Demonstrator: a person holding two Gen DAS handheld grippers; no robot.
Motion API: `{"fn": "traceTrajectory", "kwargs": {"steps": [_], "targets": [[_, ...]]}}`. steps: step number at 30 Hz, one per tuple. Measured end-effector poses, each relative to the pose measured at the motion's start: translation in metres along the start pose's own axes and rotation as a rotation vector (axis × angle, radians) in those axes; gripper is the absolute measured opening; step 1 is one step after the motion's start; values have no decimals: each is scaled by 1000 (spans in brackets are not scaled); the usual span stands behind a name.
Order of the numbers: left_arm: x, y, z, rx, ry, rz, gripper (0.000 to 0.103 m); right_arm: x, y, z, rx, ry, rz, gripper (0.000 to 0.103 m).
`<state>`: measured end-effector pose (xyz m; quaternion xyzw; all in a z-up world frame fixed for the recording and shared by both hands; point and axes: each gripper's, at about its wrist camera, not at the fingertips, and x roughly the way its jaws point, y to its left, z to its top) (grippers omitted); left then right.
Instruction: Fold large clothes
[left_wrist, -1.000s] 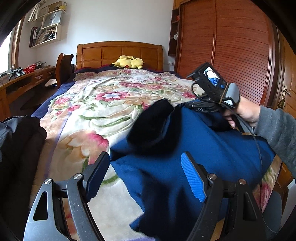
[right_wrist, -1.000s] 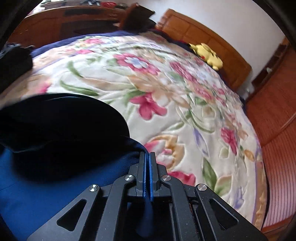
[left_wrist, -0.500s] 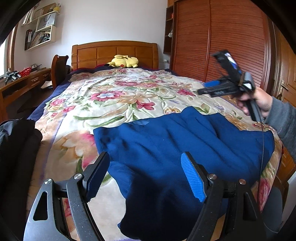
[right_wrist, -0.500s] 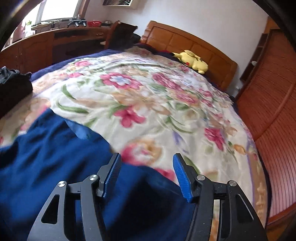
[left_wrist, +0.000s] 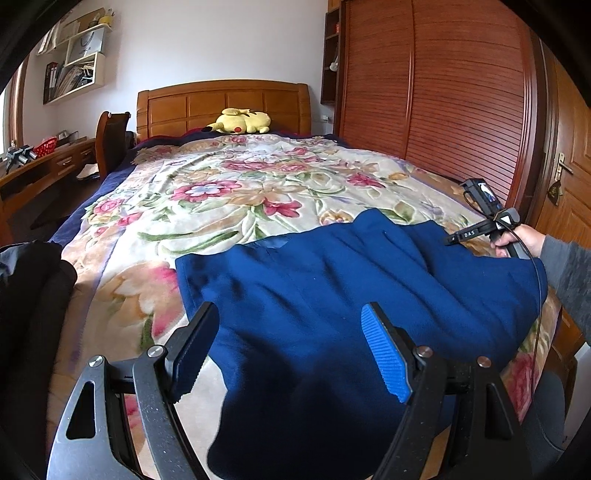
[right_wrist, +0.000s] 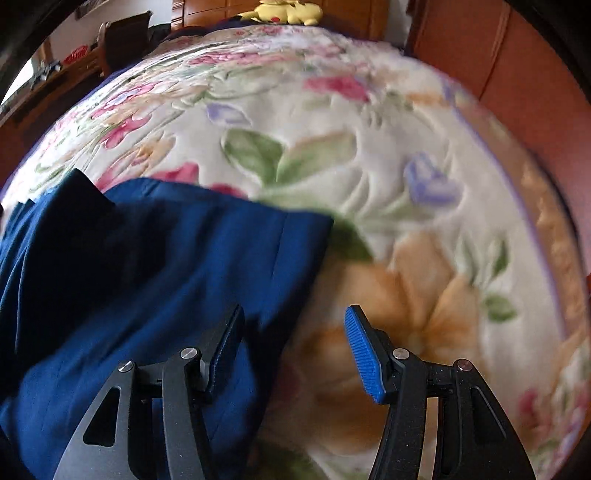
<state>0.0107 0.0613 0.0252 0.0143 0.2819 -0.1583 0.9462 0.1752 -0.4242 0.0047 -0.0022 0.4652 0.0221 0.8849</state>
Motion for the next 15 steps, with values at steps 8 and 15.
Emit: {"fn": "traceTrajectory", "kwargs": {"steps": [8,15], "targets": [[1,-3,-1,10,3,2,80,-9,11,-2,-95,-53,63,5],[-2,-1,-4,1,1,5,80,-37,-2,12,-32,-189,-124,2]]}}
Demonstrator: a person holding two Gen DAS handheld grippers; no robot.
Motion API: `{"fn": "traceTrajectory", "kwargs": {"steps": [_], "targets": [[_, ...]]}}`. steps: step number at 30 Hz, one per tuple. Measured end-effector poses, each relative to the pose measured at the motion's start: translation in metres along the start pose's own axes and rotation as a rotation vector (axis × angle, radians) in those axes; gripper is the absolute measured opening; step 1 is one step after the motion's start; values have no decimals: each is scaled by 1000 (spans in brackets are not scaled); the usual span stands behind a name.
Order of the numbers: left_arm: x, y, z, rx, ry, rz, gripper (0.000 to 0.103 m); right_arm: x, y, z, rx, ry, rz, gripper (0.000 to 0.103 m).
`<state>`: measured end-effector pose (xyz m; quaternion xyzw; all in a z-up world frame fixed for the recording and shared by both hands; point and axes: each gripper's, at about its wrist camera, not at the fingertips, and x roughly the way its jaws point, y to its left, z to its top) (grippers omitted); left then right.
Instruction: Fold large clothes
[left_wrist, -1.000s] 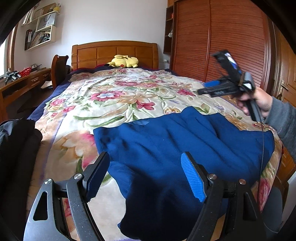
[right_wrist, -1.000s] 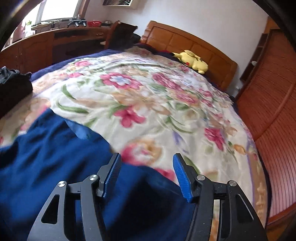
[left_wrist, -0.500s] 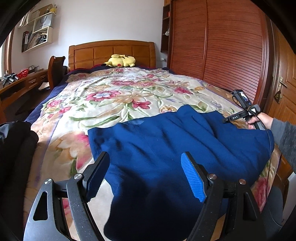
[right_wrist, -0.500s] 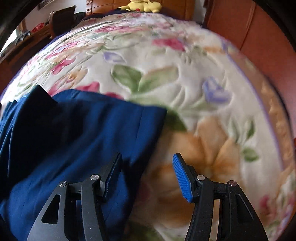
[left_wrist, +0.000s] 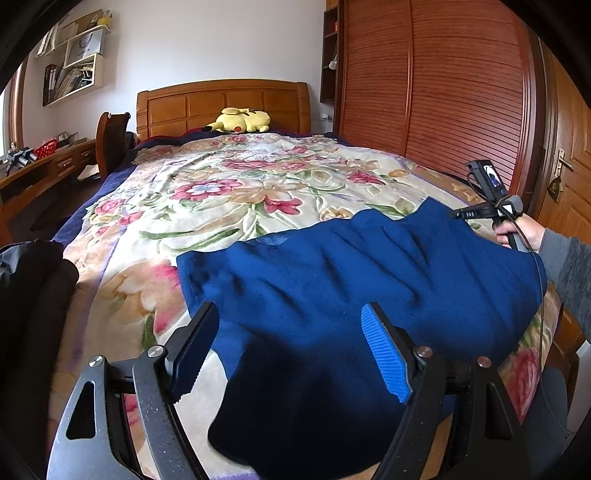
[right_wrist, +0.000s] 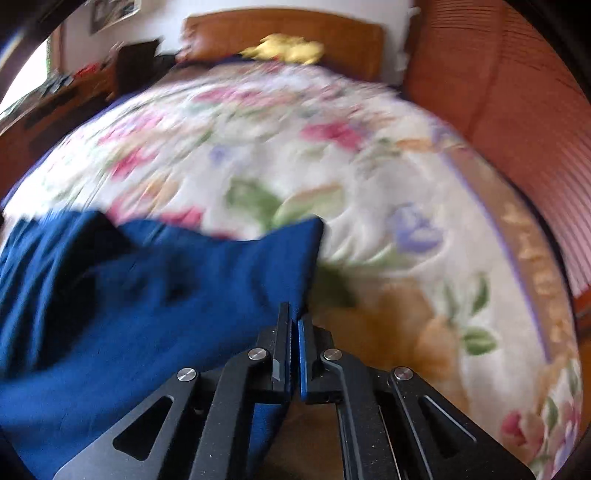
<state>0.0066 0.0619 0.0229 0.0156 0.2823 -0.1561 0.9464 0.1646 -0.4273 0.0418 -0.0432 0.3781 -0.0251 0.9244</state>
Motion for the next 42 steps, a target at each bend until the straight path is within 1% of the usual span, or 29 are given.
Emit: {"fn": "traceTrajectory", "kwargs": {"steps": [3,5,6,7,8,10,13,14,16,18,22,26,29,31,35,37,40,42], "targets": [[-4,1,-1,-8,-4,-9,80,6,3,-1,-11,51,-28,2],[-7,0,-1,-9,-14,-19,80,5,1,-2,-6,56,-24,2],[-8,-1,0,-7,-17,-22,80,4,0,-2,4,55,-19,7],[-9,-3,0,-4,-20,-27,80,-2,-3,-2,16,48,-29,15],[-10,-6,0,2,-24,-35,80,-14,-5,-2,20,37,-43,20],[-11,-11,1,9,-26,-45,80,-36,-6,-7,18,2,-50,40],[-11,-25,2,30,-29,-64,80,-80,2,-21,12,-65,-42,50],[-12,-30,2,38,-31,-71,80,-94,5,-29,13,-83,-26,52],[-14,-39,3,54,-37,-85,80,-120,13,-47,13,-119,8,61],[-15,-50,3,68,-39,-98,80,-140,21,-70,5,-144,35,65],[-13,-66,1,81,-28,-114,80,-171,38,-108,-15,-158,92,67],[-10,-77,-3,93,-15,-119,80,-187,44,-133,-19,-164,64,67],[-8,-82,-7,97,0,-121,80,-193,47,-144,-7,-142,20,71],[-5,-84,-12,100,19,-113,80,-189,51,-148,11,-112,-35,74],[5,-78,-26,79,80,-107,80,-176,43,-162,70,-58,-41,78],[9,-79,-31,85,102,-104,80,-169,39,-170,101,-32,-29,81],[10,-81,-37,100,113,-103,80,-158,38,-172,145,-8,-4,82],[12,-80,-40,102,123,-104,80,-154,33,-173,200,1,33,82]]}}
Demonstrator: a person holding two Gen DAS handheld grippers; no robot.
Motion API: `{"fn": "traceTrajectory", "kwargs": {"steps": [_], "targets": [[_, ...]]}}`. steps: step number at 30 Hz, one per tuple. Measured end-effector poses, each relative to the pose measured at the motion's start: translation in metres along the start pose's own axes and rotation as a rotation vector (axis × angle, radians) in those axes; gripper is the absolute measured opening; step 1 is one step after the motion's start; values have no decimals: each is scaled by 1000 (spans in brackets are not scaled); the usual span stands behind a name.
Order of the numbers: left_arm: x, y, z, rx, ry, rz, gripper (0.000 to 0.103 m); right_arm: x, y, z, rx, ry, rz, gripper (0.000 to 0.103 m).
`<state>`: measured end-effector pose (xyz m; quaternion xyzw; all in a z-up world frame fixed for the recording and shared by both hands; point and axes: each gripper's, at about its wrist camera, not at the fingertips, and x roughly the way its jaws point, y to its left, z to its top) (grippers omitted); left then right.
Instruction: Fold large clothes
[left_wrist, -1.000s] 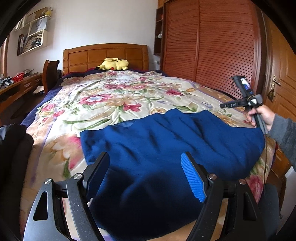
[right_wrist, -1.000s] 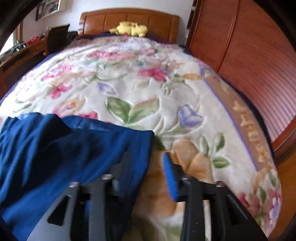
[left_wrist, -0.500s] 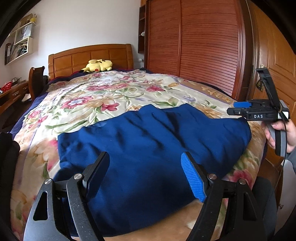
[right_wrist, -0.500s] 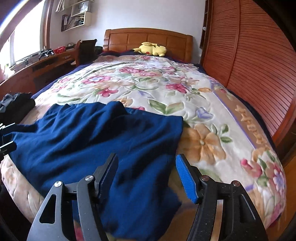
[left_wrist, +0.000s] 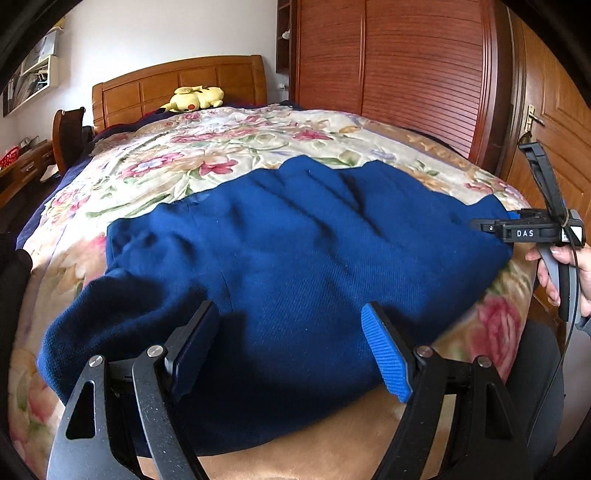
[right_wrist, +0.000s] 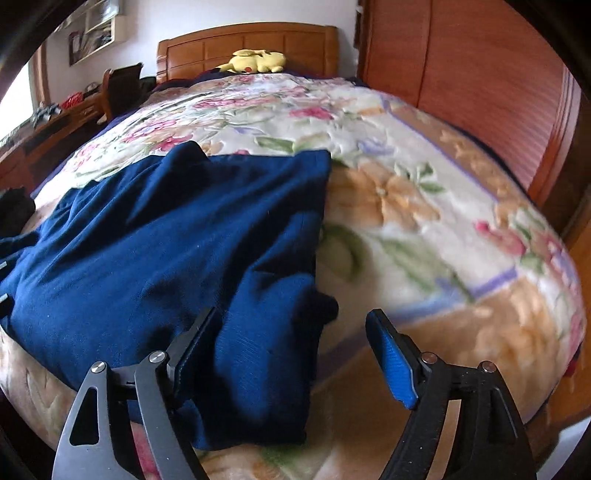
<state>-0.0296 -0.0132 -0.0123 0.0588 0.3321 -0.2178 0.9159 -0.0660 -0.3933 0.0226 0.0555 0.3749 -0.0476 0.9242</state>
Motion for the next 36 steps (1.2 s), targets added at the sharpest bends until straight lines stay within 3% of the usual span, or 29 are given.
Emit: {"fn": "traceTrajectory", "kwargs": {"steps": [13,18,20,22,27,31,36], "targets": [[-2,-2,-7,-3,13,-2,80,-9,-1,-11,61,32,57,82],[-24,17,-12,-31,-20,21,80,2,-2,-17,93,48,110,82],[-33,29,-16,-57,-32,34,80,2,-2,-17,95,40,129,76],[-42,47,-20,-96,-43,51,80,2,-1,-18,100,42,163,61],[-49,72,-32,-136,-22,116,80,-11,1,-14,66,-24,191,36],[-43,85,-41,-178,19,74,80,-25,0,-2,48,-81,208,29],[-47,91,-43,-186,11,66,80,-55,18,24,-10,-190,216,27]]}}
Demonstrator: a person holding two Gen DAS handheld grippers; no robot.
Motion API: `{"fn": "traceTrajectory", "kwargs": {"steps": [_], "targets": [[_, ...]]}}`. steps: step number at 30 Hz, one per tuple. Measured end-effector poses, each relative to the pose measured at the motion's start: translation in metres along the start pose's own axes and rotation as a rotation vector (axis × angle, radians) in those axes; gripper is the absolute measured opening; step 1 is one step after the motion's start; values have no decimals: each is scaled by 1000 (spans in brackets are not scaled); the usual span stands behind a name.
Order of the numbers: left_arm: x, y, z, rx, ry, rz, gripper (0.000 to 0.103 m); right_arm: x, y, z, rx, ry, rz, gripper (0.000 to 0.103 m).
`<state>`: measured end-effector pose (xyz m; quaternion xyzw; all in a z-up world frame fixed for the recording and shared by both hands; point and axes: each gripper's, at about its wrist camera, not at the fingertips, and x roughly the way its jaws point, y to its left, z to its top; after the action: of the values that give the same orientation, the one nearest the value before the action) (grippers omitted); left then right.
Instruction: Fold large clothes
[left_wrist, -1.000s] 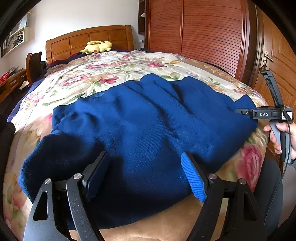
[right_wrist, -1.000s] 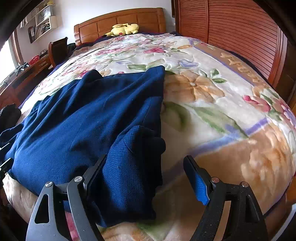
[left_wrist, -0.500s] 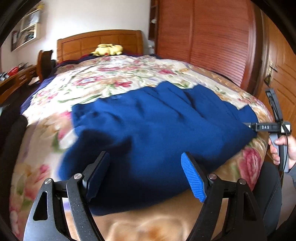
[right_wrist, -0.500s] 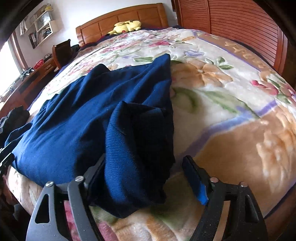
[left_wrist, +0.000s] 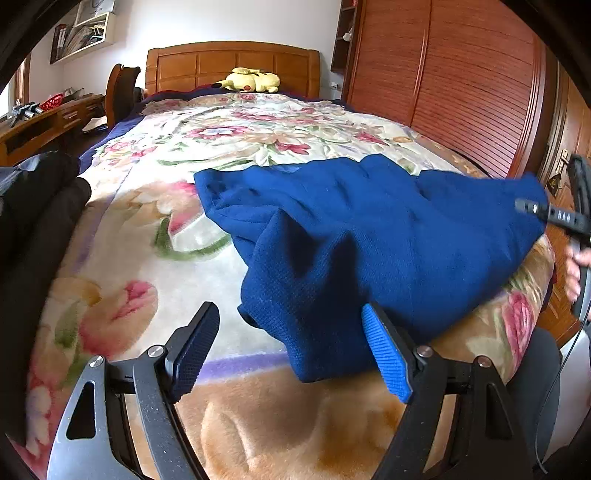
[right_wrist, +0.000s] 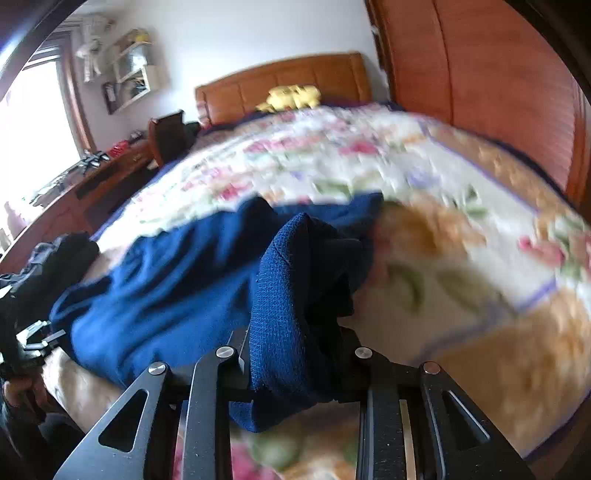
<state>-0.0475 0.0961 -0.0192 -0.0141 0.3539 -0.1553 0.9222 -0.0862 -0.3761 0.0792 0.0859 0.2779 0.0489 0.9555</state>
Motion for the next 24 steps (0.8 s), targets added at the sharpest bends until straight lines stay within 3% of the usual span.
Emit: {"fn": "traceTrajectory", "kwargs": {"steps": [7,13,17,20,24], "targets": [[-16,3,6,-11,-65,5,80,-7,83,44,-208,-89,39,25],[-35,22,9,-54,-126,34,80,-7,166,64,-359,-145,135,24],[-52,36,8,-72,-161,79,80,4,220,60,-497,-113,196,24],[-66,47,6,-87,-187,125,80,27,256,48,-582,-35,242,24],[-80,65,2,-126,-209,171,80,72,285,37,-602,86,327,24]]}}
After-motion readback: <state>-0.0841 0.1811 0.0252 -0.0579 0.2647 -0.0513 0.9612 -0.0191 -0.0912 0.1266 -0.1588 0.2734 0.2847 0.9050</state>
